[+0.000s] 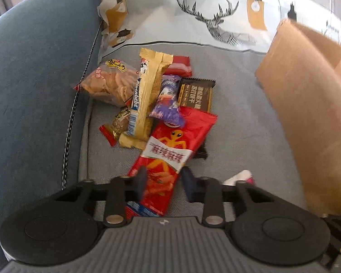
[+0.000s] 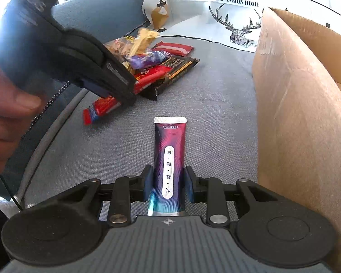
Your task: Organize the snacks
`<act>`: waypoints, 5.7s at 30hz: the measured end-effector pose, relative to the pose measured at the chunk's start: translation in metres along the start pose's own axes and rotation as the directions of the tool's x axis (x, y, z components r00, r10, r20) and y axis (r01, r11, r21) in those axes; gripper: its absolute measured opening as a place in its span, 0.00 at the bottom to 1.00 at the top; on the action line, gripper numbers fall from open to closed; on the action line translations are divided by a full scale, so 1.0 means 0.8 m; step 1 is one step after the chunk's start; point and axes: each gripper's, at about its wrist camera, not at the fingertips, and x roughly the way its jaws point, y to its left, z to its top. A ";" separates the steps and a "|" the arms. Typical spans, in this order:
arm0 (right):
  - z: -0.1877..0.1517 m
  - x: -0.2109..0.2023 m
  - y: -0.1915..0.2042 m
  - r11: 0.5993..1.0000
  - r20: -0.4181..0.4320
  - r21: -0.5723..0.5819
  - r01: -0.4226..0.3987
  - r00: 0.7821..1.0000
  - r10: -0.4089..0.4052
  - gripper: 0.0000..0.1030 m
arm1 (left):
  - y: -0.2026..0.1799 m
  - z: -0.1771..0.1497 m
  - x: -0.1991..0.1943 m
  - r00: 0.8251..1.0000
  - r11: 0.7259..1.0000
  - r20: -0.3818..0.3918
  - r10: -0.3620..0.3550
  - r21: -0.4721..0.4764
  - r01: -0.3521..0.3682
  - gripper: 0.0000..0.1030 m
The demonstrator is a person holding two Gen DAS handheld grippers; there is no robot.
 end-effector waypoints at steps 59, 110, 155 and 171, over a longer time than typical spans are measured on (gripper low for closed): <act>0.004 0.005 -0.002 1.000 -0.008 0.002 -0.018 1.000 0.018 0.34 | 0.022 -0.012 0.030 0.996 0.997 -0.090 -0.019 -0.073 0.012 0.76; 0.061 -0.229 -0.068 0.999 0.488 0.050 0.012 0.872 -0.035 0.19 | -0.020 -0.015 -0.159 0.888 0.982 0.459 -0.007 -0.166 0.094 0.50; 0.020 -0.234 -0.257 0.944 0.431 0.201 0.262 0.842 -0.325 0.19 | -0.249 0.011 -0.161 0.738 0.952 0.602 -0.304 0.168 0.256 0.50; 0.016 -0.234 -0.256 0.937 0.433 0.210 0.279 0.833 -0.345 0.19 | -0.261 0.012 -0.155 0.736 0.944 0.590 -0.331 0.189 0.272 0.50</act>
